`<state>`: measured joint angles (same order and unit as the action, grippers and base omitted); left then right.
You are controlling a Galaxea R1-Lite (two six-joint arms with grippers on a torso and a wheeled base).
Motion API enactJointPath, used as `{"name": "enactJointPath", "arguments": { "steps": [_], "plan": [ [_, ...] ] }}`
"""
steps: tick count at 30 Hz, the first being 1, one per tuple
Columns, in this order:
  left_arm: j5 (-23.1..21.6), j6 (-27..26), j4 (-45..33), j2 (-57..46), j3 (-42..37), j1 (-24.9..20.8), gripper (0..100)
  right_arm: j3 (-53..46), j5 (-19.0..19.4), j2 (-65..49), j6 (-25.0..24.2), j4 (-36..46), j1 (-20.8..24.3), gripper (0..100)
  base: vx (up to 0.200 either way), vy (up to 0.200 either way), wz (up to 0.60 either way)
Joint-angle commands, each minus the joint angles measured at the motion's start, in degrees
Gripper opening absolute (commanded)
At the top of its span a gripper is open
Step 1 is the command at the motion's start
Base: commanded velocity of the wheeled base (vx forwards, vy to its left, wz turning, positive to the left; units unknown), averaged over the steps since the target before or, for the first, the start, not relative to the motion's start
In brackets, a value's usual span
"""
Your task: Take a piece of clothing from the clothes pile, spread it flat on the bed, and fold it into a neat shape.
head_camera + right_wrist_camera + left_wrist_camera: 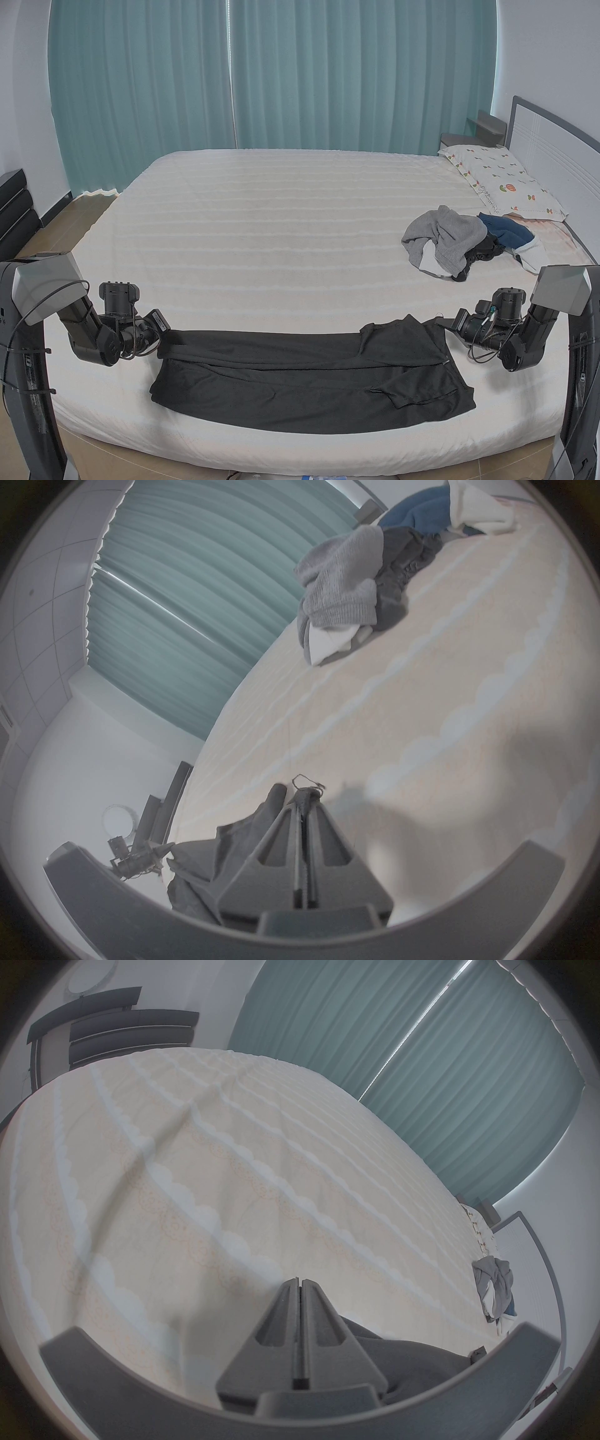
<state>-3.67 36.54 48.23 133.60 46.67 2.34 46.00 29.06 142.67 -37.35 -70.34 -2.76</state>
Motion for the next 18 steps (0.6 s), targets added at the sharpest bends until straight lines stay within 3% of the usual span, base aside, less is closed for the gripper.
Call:
{"name": "enactJointPath", "arguments": {
  "steps": [1,14,15,17,18],
  "plan": [
    [-0.11,0.03,-0.06,0.17,0.0,0.03,0,1.82,-2.17,0.16,-0.09,-0.41,-0.06,0,0.0,0.0,0.0],
    [-0.2,0.38,-0.24,0.26,0.18,-0.06,0,2.87,-3.4,0.51,-0.18,-0.41,-0.41,0,0.0,0.0,0.0],
    [-0.29,0.55,-0.24,0.26,0.18,-0.06,0,2.87,-3.4,0.6,-0.18,-0.41,-0.41,100,0.0,0.0,0.0],
    [-0.29,0.64,-0.24,0.17,0.18,-0.06,0,2.78,-3.4,0.6,-0.18,-0.5,-0.41,100,0.0,0.0,0.0],
    [-0.29,0.82,-0.24,0.17,0.18,-0.14,100,2.7,-3.4,0.51,-0.18,-0.5,-0.32,100,0.0,0.0,0.0]
  ]
}}
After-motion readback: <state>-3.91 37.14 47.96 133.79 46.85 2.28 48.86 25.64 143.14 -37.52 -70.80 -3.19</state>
